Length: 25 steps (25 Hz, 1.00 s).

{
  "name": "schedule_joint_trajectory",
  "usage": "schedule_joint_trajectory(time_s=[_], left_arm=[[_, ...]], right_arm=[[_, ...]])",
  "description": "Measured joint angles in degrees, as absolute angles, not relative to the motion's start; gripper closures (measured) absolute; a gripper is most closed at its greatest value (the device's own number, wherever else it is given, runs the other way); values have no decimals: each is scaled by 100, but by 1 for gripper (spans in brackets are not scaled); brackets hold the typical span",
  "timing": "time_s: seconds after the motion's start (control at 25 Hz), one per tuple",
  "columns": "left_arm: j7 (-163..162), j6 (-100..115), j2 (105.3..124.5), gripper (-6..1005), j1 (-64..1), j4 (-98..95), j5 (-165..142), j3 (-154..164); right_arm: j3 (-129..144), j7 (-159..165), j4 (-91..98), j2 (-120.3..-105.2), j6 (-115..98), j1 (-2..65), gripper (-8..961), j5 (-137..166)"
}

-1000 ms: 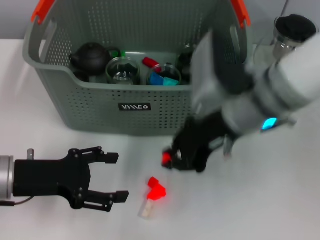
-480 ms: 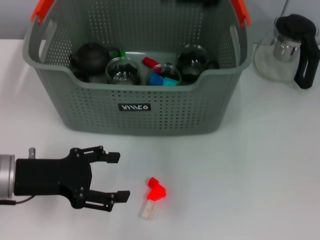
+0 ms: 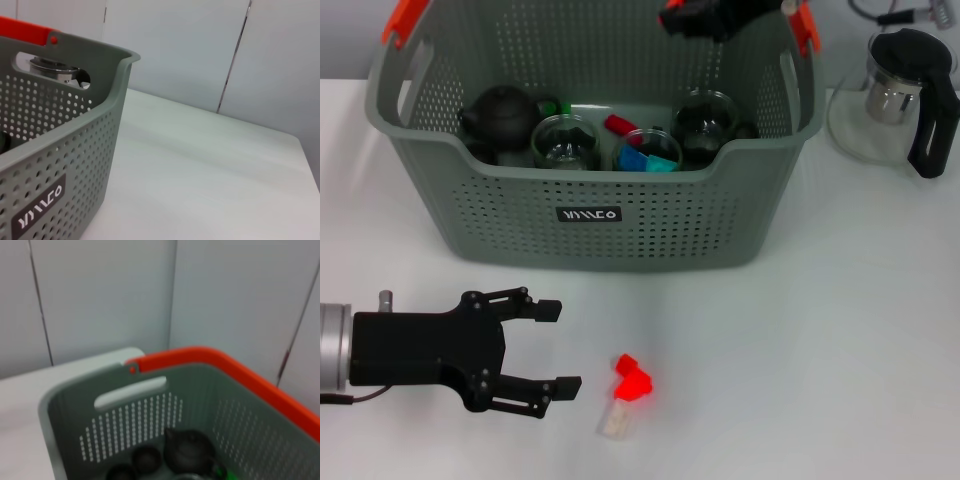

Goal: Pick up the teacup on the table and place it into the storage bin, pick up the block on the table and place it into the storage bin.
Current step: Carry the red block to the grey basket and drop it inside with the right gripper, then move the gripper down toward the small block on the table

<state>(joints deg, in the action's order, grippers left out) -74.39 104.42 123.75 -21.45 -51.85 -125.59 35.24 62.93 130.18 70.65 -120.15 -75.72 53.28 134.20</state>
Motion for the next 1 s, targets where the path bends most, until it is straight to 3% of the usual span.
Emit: schedule_joint_trajectory(time_s=[0.48, 0.88, 1.0], left_arm=[[-7445, 10441, 12357, 54, -2153, -5186, -12561, 3525], [-7437, 10457, 12357, 54, -2117, -5208, -12578, 3524], [-7435, 10521, 12349, 54, -2125, -5242, -12602, 3525]], right_arm=[[6454, 13027, 6974, -12017, -7256, 5287, 564, 13542], [6460, 12179, 8539, -12014, -8642, 4316, 74, 11467], [6459, 11916, 8715, -12014, -9010, 3933, 39, 11003]])
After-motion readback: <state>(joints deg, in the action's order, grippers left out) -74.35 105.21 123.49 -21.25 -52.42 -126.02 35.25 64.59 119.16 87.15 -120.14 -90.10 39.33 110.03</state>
